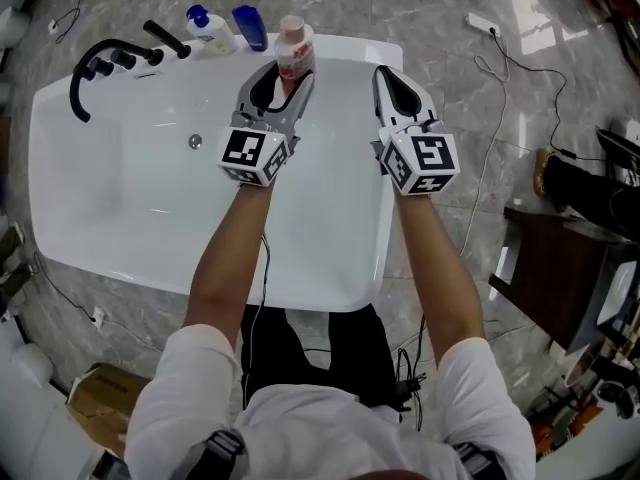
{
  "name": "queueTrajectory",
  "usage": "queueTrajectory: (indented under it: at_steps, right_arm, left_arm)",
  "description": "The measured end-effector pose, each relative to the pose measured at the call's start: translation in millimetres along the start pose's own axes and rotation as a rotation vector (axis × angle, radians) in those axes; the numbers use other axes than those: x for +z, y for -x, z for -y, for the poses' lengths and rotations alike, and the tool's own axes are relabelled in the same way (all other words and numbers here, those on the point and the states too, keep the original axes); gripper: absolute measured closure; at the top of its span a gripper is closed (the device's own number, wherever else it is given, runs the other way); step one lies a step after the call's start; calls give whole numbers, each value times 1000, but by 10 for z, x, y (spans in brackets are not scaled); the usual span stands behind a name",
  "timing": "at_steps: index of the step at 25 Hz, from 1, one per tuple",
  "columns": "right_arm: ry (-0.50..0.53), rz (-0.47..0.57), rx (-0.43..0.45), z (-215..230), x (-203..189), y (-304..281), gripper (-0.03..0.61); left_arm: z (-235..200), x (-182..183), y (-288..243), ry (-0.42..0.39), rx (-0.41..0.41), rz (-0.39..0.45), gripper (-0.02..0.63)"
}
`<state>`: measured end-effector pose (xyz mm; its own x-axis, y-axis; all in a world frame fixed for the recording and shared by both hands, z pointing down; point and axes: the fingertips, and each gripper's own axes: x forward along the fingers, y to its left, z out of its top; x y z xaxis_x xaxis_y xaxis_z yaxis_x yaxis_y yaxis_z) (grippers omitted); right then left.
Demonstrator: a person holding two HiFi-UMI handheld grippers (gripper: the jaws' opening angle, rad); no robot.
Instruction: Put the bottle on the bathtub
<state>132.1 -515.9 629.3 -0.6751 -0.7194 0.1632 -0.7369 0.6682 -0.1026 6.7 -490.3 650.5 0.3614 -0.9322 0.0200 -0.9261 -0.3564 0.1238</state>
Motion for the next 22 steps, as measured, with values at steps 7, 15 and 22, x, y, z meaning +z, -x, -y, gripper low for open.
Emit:
queueTrajectory:
  at_steps: [7,15,22]
  right_arm:
    - [15,-38,18,136,-370,-459,563]
    - [-17,-69,30,289,-865,-671,563]
    - [-46,-105,14,438,-1231,-576,563]
  left_arm:
    - [-309,-455,-442,-2,23,-1,403]
    - [-623,-847,-869,2,39,-11,407]
    - [-810,-991,-1207,24,65,36,408]
